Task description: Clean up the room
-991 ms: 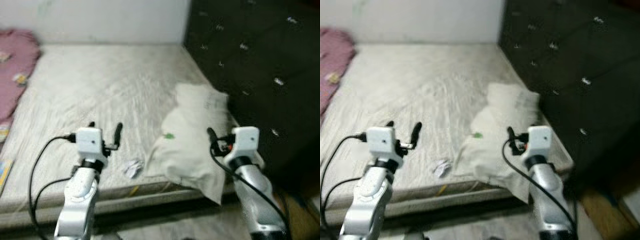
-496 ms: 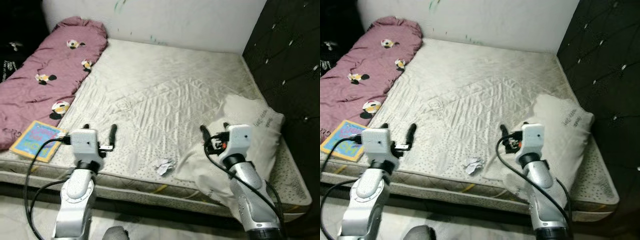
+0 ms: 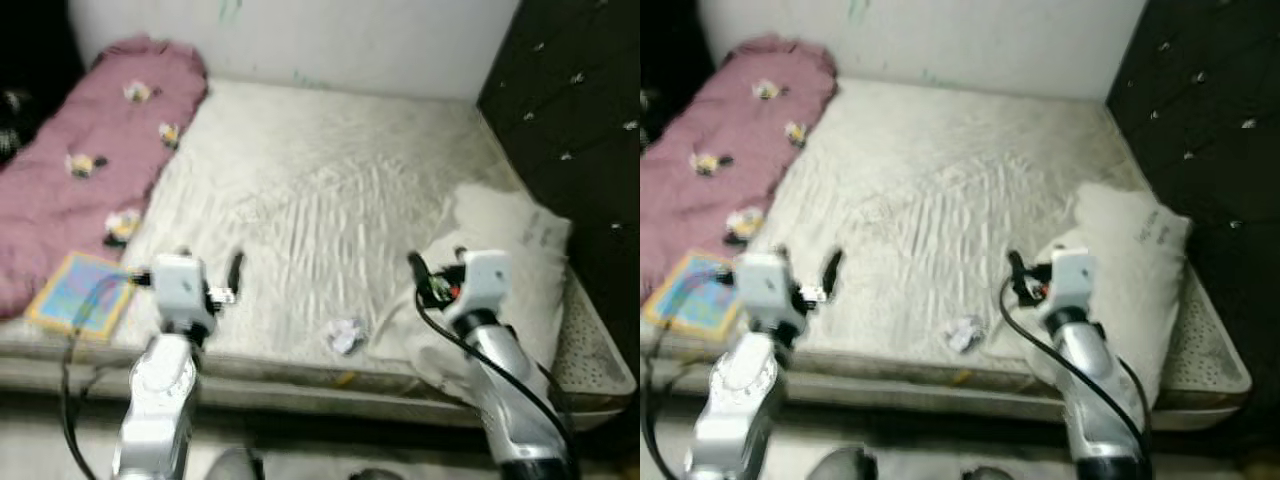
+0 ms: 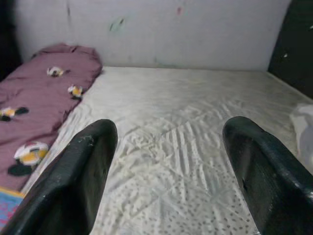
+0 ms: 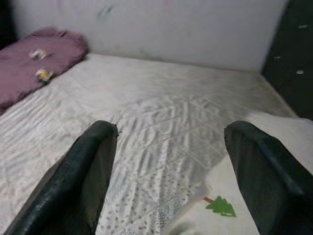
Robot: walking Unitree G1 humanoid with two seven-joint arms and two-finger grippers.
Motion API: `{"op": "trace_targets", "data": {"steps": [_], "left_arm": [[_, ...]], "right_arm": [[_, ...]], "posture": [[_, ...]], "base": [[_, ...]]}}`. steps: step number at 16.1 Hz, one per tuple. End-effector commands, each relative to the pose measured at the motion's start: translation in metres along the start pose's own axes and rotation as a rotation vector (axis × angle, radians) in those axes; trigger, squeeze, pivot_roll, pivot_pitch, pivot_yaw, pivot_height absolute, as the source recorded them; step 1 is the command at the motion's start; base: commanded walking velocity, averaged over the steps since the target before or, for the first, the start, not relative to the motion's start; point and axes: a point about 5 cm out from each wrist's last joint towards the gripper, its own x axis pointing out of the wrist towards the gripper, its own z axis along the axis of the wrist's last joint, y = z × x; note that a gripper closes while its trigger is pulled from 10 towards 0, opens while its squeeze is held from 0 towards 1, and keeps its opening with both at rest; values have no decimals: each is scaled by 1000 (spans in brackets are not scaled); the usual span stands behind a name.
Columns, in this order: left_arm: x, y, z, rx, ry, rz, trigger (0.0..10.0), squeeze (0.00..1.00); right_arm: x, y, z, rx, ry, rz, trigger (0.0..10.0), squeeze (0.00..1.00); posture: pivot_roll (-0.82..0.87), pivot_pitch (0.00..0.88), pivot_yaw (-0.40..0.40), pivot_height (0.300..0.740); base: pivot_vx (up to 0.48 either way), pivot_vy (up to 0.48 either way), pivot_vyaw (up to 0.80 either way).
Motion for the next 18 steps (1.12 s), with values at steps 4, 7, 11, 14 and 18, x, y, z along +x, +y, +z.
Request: {"op": "trace_targets", "data": {"steps": [4,7,11,14,18], "left_arm": [[2,4,7,10,-39,2,10000,0],[1,1,9,-8,-51,-31,10000,0],[0,1,9,-12,-57,-42,10000,0],[0,0,10,-16,-61,-49,10000,0],[0,0,10,-12,-56,-45,10000,0]], "right_arm": [[2,2,3,2,-14,-3,10000,0],[2,1,3,4,-12,-12,10000,0],[3,1,3,14,-9,-14,10000,0],[4,1,3,12,-11,-13,10000,0],[4,1,4,8,-12,-16,10000,0]], "posture": [[6,0,-95,740],[6,0,-95,740],[6,0,-95,740],[11,0,-99,740],[11,0,-99,740]], "base": [[0,0,0],[0,0,0],[132,0,-400],[292,0,-442],[220,0,0]]}}
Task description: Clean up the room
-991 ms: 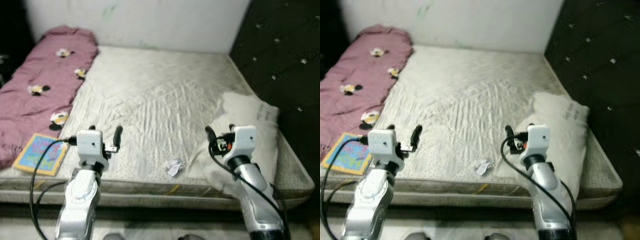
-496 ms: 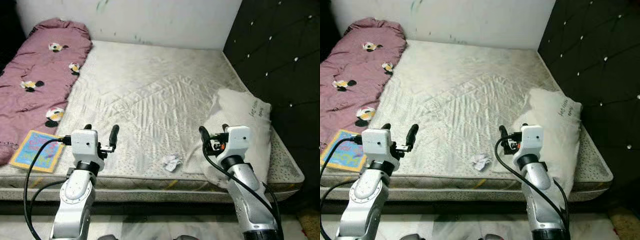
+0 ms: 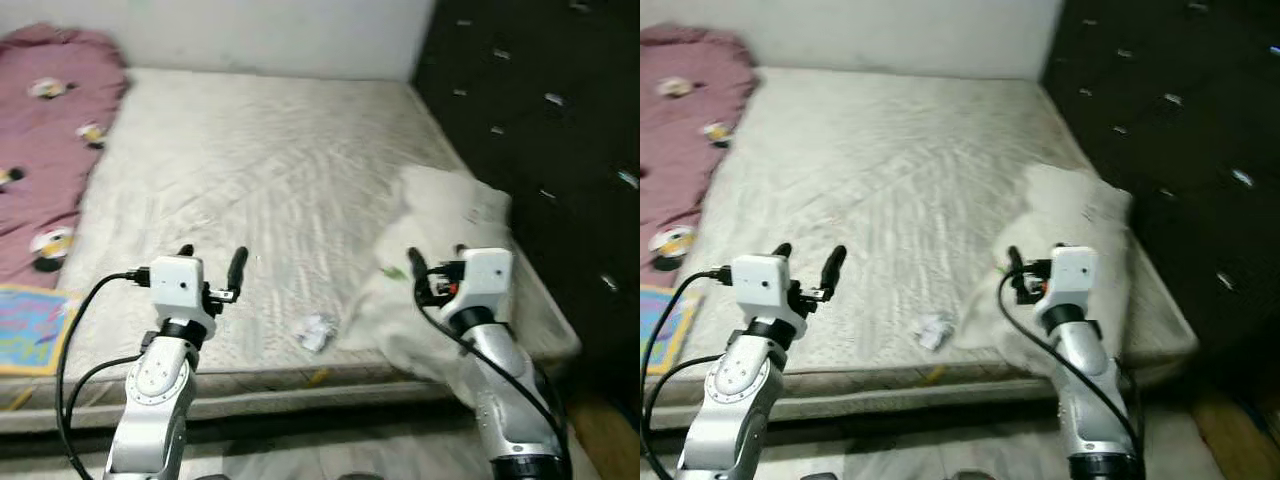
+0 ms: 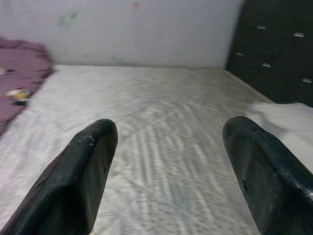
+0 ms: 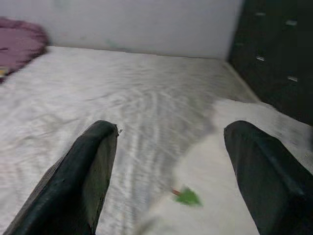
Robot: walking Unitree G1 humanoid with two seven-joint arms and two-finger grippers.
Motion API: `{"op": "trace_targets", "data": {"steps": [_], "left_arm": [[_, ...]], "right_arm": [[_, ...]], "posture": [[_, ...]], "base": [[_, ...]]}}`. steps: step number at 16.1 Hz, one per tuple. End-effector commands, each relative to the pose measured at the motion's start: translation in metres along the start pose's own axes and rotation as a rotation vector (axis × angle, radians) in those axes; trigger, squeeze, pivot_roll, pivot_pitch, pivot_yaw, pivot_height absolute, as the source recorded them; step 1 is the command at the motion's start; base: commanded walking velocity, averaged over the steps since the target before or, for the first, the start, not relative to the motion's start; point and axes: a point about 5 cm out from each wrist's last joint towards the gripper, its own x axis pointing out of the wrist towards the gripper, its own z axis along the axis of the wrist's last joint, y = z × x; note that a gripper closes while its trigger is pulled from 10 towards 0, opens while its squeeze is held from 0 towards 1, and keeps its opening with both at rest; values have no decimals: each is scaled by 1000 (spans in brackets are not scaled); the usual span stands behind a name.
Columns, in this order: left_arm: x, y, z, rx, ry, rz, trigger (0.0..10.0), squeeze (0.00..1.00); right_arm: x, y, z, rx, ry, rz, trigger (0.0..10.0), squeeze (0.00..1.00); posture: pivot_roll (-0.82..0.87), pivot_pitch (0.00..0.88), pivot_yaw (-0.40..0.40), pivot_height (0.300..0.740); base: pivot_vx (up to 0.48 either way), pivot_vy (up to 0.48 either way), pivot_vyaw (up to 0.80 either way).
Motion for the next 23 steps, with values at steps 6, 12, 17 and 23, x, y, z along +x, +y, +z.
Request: {"op": "trace_targets", "data": {"steps": [6,12,17,23], "left_arm": [[0,0,3,3,-19,2,10000,0],[0,-1,4,6,-22,-16,10000,0],[0,-2,5,10,-31,-21,10000,0],[1,0,4,10,-24,-1,10000,0]], "right_arm": [[2,-4,-1,-1,7,-15,10000,0],[2,-5,-1,-6,6,-27,10000,0],[2,-4,-1,-10,4,-22,10000,0],[2,-3,0,-29,-1,-14,10000,0]], "posture": [[14,0,-101,740],[9,0,-97,740],[12,0,-96,740],[10,0,-97,740]], "base": [[0,0,-133],[303,0,-417],[338,0,0],[252,0,0]]}}
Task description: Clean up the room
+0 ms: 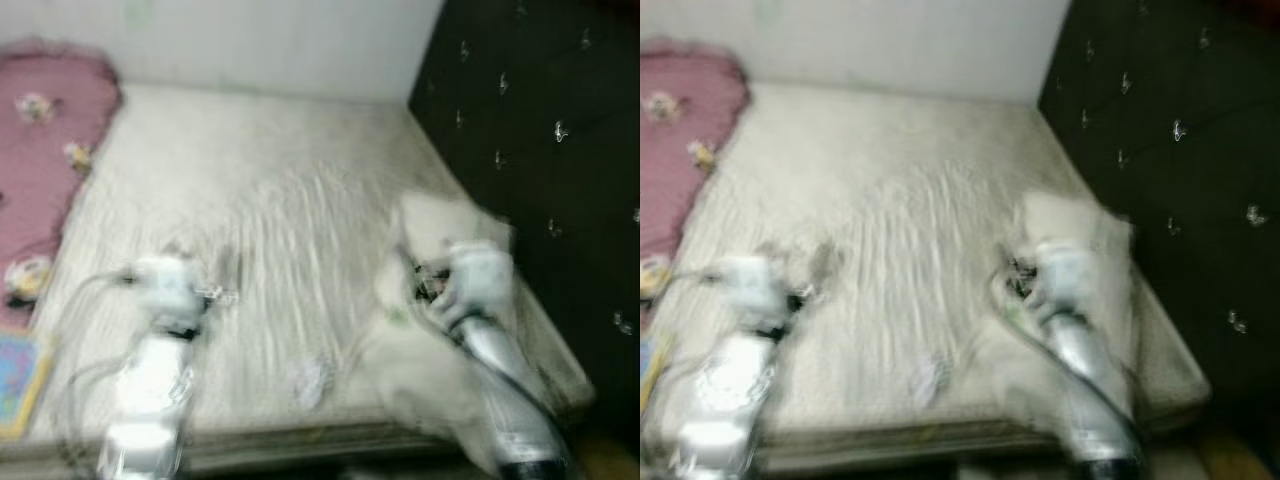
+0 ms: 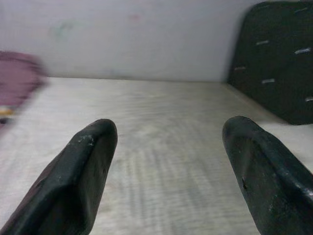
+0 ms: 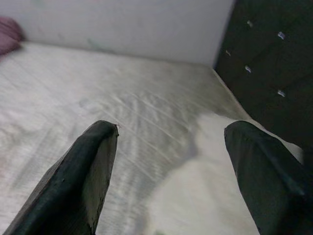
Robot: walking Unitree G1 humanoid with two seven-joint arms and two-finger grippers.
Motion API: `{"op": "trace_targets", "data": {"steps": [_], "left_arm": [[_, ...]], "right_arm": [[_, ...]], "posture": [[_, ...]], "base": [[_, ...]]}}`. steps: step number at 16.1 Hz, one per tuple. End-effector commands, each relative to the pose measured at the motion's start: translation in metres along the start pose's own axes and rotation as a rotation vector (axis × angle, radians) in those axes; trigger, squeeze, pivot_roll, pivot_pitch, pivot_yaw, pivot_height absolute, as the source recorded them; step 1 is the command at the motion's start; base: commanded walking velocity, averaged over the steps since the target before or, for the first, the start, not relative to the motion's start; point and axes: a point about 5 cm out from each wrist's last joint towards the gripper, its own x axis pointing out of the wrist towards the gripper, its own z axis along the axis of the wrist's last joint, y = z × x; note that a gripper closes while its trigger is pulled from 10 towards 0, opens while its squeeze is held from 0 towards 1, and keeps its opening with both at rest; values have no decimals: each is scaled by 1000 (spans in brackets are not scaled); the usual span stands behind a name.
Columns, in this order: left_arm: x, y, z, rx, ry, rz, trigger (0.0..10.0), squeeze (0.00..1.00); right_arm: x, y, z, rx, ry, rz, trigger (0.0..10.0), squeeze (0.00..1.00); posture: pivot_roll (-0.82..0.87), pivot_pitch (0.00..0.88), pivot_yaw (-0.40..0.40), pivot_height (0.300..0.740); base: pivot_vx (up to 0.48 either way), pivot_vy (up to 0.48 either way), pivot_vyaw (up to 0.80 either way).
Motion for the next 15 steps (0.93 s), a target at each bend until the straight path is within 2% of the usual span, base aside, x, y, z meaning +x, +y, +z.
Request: {"op": "trace_targets", "data": {"steps": [1,8,10,11,14,15], "left_arm": [[-1,13,4,28,-10,38,10000,0],[-1,16,2,31,14,77,10000,0],[-1,18,6,36,5,92,10000,0],[0,22,12,57,-5,133,10000,0],[-9,34,18,143,1,226,10000,0],[-15,36,17,120,10,231,10000,0]], "right_arm": [[6,9,11,8,-46,23,10000,0],[7,9,10,8,-43,26,10000,0],[9,11,13,9,-50,32,10000,0],[11,11,19,6,-63,37,10000,0],[16,8,29,5,-91,34,10000,0],[18,10,34,10,-102,36,10000,0]], "posture": [[10,0,-97,740],[10,0,-97,740],[24,0,-98,740],[21,14,-97,740],[36,58,-97,740],[29,65,-101,740]], "base": [[0,0,0],[0,0,0],[0,0,0],[0,0,0],[0,0,0],[0,0,0]]}}
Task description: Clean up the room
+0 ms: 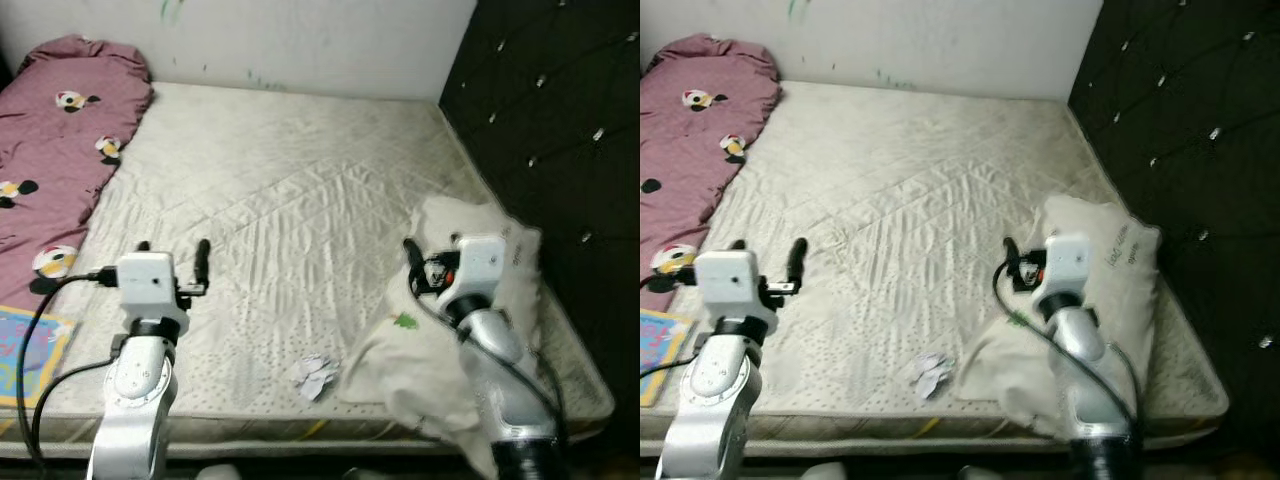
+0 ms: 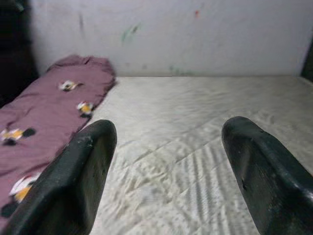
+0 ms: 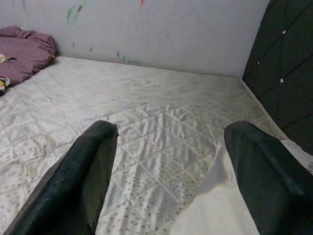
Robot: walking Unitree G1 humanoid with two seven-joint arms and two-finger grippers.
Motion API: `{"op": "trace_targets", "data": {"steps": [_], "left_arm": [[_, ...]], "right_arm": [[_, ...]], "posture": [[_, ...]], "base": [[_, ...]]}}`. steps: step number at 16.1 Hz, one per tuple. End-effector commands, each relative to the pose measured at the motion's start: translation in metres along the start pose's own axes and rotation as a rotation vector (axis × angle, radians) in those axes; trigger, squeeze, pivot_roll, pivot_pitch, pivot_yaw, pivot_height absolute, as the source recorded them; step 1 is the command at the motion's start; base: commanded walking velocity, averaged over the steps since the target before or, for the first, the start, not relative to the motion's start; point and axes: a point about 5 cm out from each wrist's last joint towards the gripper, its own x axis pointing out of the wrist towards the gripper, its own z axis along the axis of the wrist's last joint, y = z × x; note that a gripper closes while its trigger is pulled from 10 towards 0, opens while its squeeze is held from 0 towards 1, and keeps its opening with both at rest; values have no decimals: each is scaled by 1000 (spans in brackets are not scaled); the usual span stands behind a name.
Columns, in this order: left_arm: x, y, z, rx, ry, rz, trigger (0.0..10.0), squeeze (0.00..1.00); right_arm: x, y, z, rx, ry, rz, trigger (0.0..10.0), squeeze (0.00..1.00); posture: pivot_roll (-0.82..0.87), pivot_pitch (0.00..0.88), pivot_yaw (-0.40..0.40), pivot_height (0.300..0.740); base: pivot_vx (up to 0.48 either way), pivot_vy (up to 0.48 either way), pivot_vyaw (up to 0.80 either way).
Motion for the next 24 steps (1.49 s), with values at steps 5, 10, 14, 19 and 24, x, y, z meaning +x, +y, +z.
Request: {"op": "trace_targets", "data": {"steps": [5,10,14,19,24], "left_arm": [[-2,-8,-9,-23,51,-18,10000,0],[1,-11,-10,-46,51,-75,10000,0],[-10,-11,-19,-78,90,-77,10000,0],[-2,-15,-15,-80,68,-98,10000,0],[-5,-13,-15,-83,63,-86,10000,0]], "right_arm": [[2,11,4,-1,-12,24,10000,0],[-6,6,0,30,-7,7,10000,0],[-28,-11,-14,24,44,-32,10000,0],[-21,-8,-12,29,38,-33,10000,0],[-21,-4,-9,45,30,-9,10000,0]], "posture": [[28,42,-115,740],[19,11,-98,740],[14,0,-94,740],[16,0,-94,740],[20,0,-101,740]], "base": [[0,0,0],[0,0,0],[0,0,0],[0,0,0],[0,0,0]]}}
